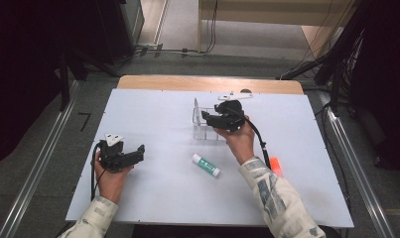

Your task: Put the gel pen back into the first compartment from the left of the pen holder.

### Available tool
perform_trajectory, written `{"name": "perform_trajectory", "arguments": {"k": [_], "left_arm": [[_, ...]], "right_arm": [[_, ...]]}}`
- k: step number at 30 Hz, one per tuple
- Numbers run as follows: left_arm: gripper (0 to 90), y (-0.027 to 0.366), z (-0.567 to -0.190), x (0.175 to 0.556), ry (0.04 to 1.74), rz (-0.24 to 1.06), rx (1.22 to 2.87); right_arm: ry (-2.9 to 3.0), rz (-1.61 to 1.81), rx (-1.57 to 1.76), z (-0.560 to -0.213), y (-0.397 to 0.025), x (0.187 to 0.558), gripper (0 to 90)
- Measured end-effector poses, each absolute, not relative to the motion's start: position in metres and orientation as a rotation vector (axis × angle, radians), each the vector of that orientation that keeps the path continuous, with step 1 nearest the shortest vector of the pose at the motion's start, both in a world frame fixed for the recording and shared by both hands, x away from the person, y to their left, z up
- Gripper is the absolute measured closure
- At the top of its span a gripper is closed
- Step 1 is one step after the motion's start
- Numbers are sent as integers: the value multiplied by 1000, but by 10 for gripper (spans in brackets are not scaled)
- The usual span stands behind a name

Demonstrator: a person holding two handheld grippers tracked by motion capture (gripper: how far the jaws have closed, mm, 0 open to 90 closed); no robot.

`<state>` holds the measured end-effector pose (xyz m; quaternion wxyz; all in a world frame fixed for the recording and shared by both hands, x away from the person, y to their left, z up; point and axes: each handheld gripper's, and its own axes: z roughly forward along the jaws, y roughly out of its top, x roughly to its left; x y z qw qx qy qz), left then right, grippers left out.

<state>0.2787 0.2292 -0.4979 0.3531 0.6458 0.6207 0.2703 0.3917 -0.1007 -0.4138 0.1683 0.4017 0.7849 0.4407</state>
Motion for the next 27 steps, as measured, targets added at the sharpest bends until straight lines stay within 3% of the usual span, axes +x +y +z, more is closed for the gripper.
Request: {"name": "perform_trajectory", "arguments": {"k": [27], "left_arm": [[155, 228, -498, 279, 1609, 700, 1672]], "right_arm": [[2180, 1218, 1204, -430, -155, 358, 330]]}}
